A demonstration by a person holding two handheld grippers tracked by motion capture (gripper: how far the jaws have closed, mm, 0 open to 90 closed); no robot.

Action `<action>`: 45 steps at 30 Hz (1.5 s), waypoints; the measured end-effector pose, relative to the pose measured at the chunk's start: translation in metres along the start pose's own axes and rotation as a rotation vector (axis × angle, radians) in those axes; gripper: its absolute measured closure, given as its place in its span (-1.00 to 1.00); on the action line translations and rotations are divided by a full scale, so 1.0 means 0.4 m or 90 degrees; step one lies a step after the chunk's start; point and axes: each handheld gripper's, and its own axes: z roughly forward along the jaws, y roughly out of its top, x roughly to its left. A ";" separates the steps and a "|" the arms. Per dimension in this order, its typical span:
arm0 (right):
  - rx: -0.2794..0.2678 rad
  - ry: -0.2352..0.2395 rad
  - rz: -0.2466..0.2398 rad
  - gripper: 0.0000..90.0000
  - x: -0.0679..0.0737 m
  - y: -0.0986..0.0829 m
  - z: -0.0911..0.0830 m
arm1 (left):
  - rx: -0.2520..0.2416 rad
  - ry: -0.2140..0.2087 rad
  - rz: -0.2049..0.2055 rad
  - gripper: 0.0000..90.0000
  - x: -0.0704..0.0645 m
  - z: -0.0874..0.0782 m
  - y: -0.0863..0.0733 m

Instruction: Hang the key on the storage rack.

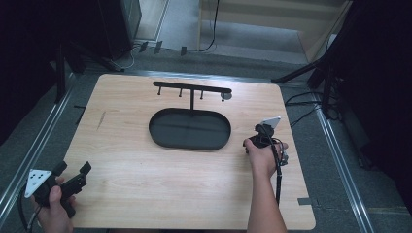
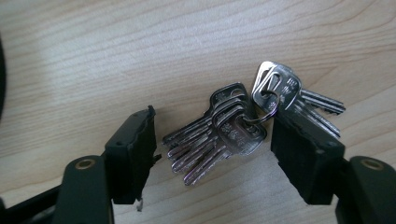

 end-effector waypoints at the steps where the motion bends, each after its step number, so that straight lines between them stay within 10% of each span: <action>1: 0.002 -0.006 -0.001 -0.25 -0.001 0.000 0.001 | 0.000 0.000 0.000 -0.70 0.000 0.000 0.000; 10: 0.016 0.028 -0.087 0.49 -0.067 -0.009 -0.007 | 0.001 0.002 0.005 -0.70 -0.002 0.000 0.000; 14: 0.007 0.037 -0.147 0.25 -0.082 -0.017 -0.008 | 0.001 0.002 0.006 -0.70 -0.002 -0.001 0.000; 19: 0.019 0.062 -0.131 -0.14 -0.098 -0.024 -0.008 | 0.002 0.002 0.006 -0.70 -0.003 -0.001 0.000; 28: 0.034 0.065 -0.176 0.77 -0.112 -0.042 -0.014 | 0.002 0.003 0.008 -0.70 -0.004 -0.001 -0.001; 33: 0.047 0.072 -0.207 0.83 -0.131 -0.048 -0.022 | 0.002 0.002 0.007 -0.70 -0.003 -0.001 -0.001; 45: 0.025 0.043 -0.338 1.00 -0.071 0.001 -0.178 | 0.001 0.004 0.007 -0.69 -0.004 -0.002 -0.001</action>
